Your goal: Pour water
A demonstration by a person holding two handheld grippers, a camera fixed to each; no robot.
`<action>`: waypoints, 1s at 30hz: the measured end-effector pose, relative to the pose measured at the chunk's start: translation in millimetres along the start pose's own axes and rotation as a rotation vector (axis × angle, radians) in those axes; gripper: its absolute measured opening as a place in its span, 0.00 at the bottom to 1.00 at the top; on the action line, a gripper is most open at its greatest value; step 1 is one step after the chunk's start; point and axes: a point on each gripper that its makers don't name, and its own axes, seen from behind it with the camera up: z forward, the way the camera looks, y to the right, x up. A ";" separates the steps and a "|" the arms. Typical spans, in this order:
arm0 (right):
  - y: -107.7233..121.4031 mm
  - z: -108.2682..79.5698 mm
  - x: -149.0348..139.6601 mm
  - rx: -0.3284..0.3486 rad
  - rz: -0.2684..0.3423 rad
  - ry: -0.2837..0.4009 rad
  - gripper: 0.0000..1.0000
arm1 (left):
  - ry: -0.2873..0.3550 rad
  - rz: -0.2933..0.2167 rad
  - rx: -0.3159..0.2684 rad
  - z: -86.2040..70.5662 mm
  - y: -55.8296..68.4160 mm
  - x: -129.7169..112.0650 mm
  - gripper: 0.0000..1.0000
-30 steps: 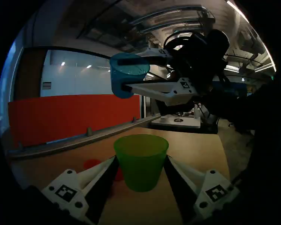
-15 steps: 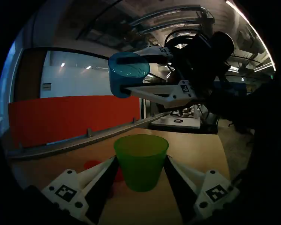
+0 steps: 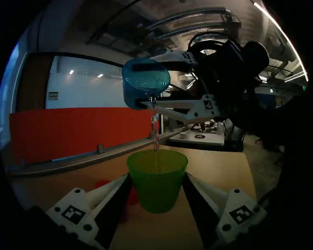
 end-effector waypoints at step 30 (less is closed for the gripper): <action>7.7 6.4 -5.8 -0.030 -0.130 -0.004 0.89 | -0.007 0.012 -0.004 2.3 -0.3 -0.7 0.82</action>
